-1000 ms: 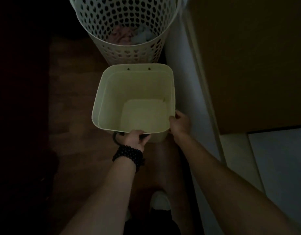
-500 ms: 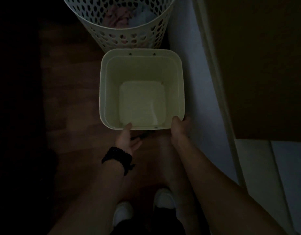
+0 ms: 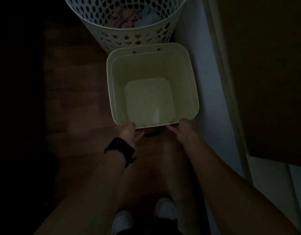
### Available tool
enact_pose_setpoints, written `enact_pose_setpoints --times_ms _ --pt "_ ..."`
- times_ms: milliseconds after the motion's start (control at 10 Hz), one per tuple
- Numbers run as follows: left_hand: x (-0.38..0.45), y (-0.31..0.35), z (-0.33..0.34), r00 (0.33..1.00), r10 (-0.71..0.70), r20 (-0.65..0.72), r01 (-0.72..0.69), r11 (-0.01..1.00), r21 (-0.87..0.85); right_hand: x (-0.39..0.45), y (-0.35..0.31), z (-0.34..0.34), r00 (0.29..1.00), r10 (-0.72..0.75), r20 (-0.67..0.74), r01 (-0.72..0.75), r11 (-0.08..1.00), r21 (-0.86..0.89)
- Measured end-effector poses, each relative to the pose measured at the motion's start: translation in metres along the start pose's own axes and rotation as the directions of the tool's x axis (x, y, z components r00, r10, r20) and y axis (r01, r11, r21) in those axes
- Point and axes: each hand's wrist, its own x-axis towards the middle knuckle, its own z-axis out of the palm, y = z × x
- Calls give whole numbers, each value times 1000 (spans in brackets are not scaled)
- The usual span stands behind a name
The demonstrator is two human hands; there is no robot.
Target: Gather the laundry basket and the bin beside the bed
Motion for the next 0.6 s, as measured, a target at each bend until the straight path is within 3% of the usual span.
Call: enact_pose_setpoints --times_ms 200,300,500,600 --pt "0 -4 11 999 -29 -40 25 995 -97 7 -7 -2 999 -27 33 27 999 19" --pt "-6 -5 4 1000 -31 -6 31 998 -48 -1 -7 -6 999 8 48 -6 1000 -28" --pt "-69 27 -5 997 -28 -74 41 983 177 -72 -14 -11 994 90 58 -82 988 -134" --pt "-116 53 1 978 199 -62 -186 968 170 -125 -30 -8 993 -35 112 53 986 -155"
